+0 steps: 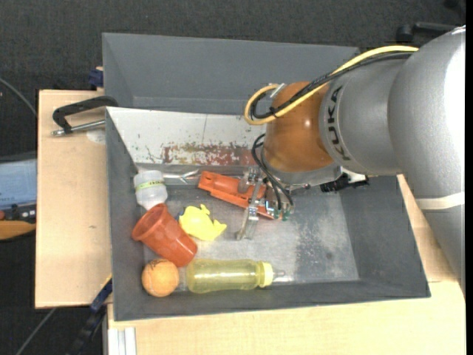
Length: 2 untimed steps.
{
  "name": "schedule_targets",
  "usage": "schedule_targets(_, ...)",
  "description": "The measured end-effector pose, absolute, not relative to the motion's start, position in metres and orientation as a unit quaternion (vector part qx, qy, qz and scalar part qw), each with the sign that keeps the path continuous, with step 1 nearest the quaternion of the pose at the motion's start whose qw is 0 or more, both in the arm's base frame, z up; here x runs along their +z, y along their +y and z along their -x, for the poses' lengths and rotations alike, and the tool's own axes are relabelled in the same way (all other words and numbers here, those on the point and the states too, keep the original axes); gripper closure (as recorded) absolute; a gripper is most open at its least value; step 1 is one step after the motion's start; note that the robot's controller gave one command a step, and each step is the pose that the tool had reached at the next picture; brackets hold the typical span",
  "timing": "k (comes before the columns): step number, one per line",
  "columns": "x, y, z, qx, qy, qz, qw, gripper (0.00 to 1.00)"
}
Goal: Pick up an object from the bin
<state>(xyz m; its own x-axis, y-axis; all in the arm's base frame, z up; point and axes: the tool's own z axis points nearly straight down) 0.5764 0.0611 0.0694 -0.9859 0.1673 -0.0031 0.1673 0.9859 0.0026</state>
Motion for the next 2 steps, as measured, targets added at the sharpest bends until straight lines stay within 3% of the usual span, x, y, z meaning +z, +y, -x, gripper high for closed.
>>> schedule_targets(1,0.0711,0.0762,-0.5658,0.002,0.993,-0.118,0.002,0.00)
schedule_targets(2,0.0705,0.0705,-0.5720,0.002,0.995,-0.099,0.004,0.00)
